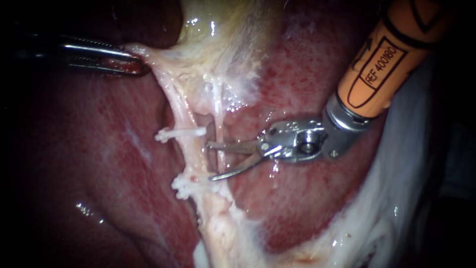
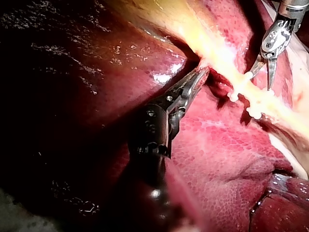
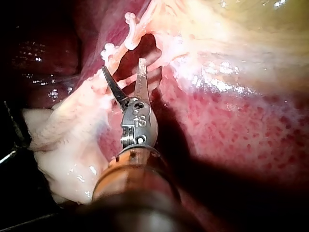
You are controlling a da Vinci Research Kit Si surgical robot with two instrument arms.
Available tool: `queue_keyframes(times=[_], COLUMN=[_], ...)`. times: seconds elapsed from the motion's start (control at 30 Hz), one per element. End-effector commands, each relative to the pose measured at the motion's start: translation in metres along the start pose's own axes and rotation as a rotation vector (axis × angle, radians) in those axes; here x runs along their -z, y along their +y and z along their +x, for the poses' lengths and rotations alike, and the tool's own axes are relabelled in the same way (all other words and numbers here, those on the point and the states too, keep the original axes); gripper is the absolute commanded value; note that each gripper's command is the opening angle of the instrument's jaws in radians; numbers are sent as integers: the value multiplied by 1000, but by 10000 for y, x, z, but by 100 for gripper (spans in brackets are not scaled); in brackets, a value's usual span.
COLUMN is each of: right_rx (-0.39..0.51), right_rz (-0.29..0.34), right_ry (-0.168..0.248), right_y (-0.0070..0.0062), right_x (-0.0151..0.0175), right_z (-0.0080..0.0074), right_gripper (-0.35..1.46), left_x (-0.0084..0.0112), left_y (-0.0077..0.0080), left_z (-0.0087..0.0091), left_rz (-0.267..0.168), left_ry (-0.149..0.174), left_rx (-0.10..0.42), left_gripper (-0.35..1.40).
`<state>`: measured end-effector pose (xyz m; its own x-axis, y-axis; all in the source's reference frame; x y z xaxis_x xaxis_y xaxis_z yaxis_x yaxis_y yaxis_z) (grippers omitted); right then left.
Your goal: Go to the cutting position left tube
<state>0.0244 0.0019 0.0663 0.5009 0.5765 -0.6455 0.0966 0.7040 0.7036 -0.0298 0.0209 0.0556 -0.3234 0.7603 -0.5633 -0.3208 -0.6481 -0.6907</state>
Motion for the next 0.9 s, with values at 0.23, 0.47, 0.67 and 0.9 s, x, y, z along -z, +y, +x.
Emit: queue_keyframes(times=[0.23,0.47,0.67,0.9], right_rx=[0,-13,-24,-28], right_rz=[36,81,129,166], right_ry=[-3,12,35,59], right_y=[3,3,-2,-11], right_x=[-16,-34,-54,-71], right_z=[10,14,20,34], right_gripper=[136,136,136,131], left_x=[0,0,-1,-2], left_y=[1,1,1,2], left_z=[0,0,1,1], left_rz=[1,1,2,2], left_ry=[0,0,1,1], left_rx=[1,1,1,1], left_gripper=[-35,-35,-35,-35])
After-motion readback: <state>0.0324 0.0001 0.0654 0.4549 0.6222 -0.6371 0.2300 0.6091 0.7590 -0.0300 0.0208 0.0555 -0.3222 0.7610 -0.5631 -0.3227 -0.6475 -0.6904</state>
